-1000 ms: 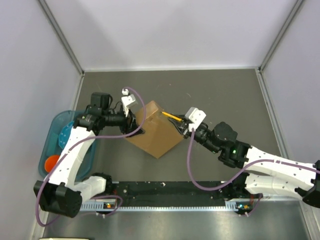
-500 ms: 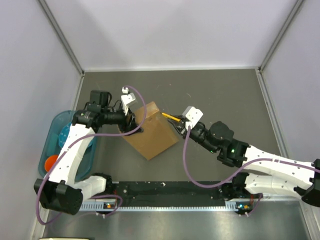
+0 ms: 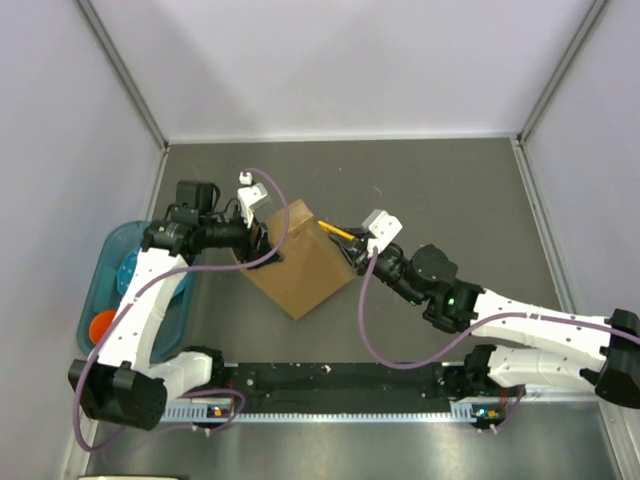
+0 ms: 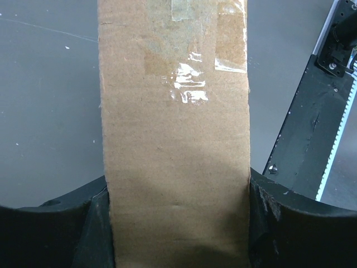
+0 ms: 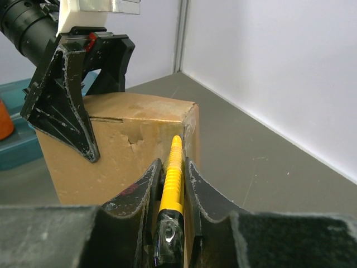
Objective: Unpack the express box
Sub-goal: Cut the express box at the center of the board.
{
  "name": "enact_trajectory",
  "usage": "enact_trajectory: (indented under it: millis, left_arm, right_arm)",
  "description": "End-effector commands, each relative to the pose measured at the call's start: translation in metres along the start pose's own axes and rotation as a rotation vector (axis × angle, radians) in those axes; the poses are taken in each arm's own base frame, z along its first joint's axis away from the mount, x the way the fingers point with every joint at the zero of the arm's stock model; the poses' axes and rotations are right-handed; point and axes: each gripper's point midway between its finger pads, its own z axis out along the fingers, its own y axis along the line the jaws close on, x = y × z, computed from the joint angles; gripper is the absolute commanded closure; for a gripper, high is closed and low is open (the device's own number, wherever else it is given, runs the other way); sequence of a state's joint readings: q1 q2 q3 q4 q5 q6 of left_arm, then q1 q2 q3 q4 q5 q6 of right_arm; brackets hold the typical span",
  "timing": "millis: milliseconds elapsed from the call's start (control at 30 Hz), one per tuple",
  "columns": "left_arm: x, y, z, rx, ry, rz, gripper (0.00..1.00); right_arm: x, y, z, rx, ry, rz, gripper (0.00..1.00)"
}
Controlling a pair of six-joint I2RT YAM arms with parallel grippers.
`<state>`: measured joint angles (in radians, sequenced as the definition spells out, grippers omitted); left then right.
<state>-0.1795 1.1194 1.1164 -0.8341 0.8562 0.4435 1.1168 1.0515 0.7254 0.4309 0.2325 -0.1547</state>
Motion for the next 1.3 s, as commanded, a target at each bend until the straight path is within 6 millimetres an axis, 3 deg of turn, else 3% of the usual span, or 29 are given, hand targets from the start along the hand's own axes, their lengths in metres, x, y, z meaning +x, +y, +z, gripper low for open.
enact_trajectory:
  millis: [0,333,767,1000,1100,1133,1200,1267]
  left_arm:
    - [-0.023,-0.022,-0.003,0.091,-0.077,0.202,1.0]
    - [-0.033,-0.021,-0.007,0.113,-0.057,0.217,1.0]
    - [-0.042,-0.02,-0.01,0.099,-0.066,0.245,1.0]
    - [-0.044,-0.018,-0.011,0.088,-0.068,0.278,1.0]
    - [-0.051,-0.012,-0.011,0.042,-0.072,0.324,1.0]
    - [-0.056,-0.01,-0.012,0.026,-0.075,0.34,1.0]
    - [-0.062,-0.005,-0.011,0.003,-0.064,0.386,1.0]
    - [-0.068,0.001,-0.013,-0.037,-0.049,0.42,1.0]
  right_arm:
    - [0.194,0.053,-0.07,-0.209,0.65,0.003,1.0]
    - [0.235,0.05,-0.095,-0.129,0.764,0.012,1.0]
    - [0.257,0.053,-0.103,-0.102,0.811,0.027,1.0]
    - [0.233,0.044,-0.097,-0.052,0.737,0.054,1.0]
    - [0.207,0.037,-0.098,-0.029,0.645,0.097,1.0]
    - [0.185,0.033,-0.097,-0.022,0.576,0.126,1.0]
    - [0.171,0.028,-0.104,-0.014,0.55,0.141,1.0]
    - [0.142,0.021,-0.106,0.0,0.46,0.176,1.0]
